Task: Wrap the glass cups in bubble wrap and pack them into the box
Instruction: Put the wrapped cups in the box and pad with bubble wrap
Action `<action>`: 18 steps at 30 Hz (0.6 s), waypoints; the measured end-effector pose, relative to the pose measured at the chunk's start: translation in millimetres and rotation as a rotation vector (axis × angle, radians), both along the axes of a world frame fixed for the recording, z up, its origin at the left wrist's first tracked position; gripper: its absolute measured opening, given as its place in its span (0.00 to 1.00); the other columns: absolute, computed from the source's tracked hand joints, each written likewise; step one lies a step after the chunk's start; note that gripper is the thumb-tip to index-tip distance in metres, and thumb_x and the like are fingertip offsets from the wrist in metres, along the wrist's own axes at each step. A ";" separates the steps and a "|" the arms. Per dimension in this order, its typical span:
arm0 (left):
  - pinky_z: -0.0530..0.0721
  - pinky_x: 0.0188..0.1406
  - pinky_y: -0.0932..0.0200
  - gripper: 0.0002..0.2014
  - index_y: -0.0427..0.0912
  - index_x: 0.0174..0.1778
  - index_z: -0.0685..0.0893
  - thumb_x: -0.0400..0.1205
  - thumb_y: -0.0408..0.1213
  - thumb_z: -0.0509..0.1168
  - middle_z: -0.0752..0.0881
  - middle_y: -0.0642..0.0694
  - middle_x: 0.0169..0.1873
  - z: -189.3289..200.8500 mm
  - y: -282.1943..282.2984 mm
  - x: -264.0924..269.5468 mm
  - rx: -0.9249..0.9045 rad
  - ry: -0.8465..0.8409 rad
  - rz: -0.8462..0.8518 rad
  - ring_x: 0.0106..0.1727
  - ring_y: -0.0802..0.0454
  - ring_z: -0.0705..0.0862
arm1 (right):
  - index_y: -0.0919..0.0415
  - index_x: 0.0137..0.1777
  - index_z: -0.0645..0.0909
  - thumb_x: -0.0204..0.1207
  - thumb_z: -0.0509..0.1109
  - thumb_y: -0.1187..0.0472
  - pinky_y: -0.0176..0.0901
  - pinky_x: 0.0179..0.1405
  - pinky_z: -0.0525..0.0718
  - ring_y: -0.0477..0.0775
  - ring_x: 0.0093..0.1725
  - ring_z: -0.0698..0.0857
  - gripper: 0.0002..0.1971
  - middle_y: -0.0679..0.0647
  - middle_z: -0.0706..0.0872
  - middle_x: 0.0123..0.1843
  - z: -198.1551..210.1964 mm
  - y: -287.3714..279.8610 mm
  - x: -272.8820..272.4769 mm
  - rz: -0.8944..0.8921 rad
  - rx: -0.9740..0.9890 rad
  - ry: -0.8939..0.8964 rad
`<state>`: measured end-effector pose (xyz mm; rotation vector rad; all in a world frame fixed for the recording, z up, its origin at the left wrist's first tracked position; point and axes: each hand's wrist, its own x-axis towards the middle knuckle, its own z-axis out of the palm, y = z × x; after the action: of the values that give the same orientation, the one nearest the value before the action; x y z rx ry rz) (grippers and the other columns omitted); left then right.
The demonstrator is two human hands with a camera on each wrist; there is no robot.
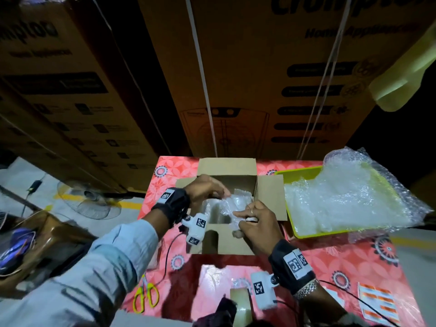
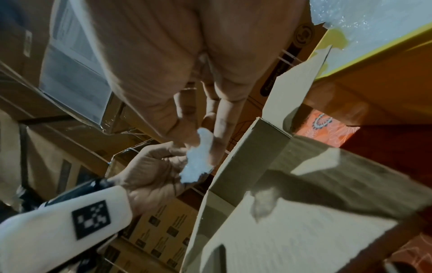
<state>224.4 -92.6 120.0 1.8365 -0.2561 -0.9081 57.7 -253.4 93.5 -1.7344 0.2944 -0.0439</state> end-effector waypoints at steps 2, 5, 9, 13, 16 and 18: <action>0.84 0.47 0.66 0.09 0.41 0.46 0.95 0.75 0.23 0.78 0.94 0.52 0.40 -13.0 -4.6 21.8 0.098 -0.203 -0.153 0.42 0.61 0.88 | 0.73 0.50 0.90 0.73 0.74 0.80 0.25 0.45 0.85 0.36 0.45 0.84 0.09 0.56 0.75 0.46 -4.7 4.5 7.3 0.020 -0.142 0.010; 0.89 0.56 0.50 0.14 0.55 0.42 0.95 0.71 0.29 0.84 0.95 0.52 0.45 -34.6 -13.3 40.5 0.156 -0.375 -0.278 0.48 0.54 0.90 | 0.72 0.50 0.88 0.75 0.74 0.77 0.19 0.47 0.77 0.39 0.47 0.83 0.06 0.55 0.78 0.47 -22.4 8.9 27.5 0.032 -0.348 0.072; 0.90 0.57 0.48 0.12 0.53 0.46 0.95 0.72 0.31 0.84 0.94 0.53 0.49 -53.4 -18.9 56.3 0.237 -0.485 -0.363 0.52 0.54 0.89 | 0.63 0.55 0.87 0.77 0.77 0.69 0.35 0.55 0.85 0.51 0.55 0.87 0.08 0.48 0.83 0.52 -44.8 10.5 60.6 0.080 -0.534 0.198; 0.86 0.52 0.58 0.12 0.47 0.53 0.96 0.76 0.29 0.81 0.94 0.50 0.49 -62.4 -16.0 69.7 0.289 -0.537 -0.416 0.49 0.54 0.89 | 0.61 0.61 0.90 0.79 0.77 0.66 0.42 0.62 0.86 0.52 0.61 0.87 0.11 0.52 0.86 0.62 -53.4 14.9 83.9 0.191 -0.609 0.288; 0.90 0.57 0.53 0.12 0.46 0.52 0.96 0.77 0.28 0.80 0.94 0.50 0.48 -59.1 -8.4 73.2 0.273 -0.545 -0.406 0.50 0.55 0.91 | 0.62 0.64 0.90 0.80 0.77 0.67 0.34 0.59 0.81 0.55 0.64 0.87 0.14 0.56 0.88 0.65 -58.4 19.8 95.6 0.236 -0.630 0.346; 0.91 0.60 0.52 0.11 0.44 0.52 0.95 0.77 0.26 0.79 0.94 0.50 0.49 -53.7 0.0 69.3 0.238 -0.559 -0.344 0.50 0.58 0.91 | 0.63 0.65 0.89 0.80 0.76 0.68 0.37 0.62 0.82 0.55 0.65 0.88 0.14 0.57 0.89 0.66 -61.2 22.6 102.4 0.246 -0.613 0.404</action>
<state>293.6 -92.6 66.3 2.2908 -0.8629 -0.6485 160.2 -230.8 32.3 -2.3764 0.3859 0.4419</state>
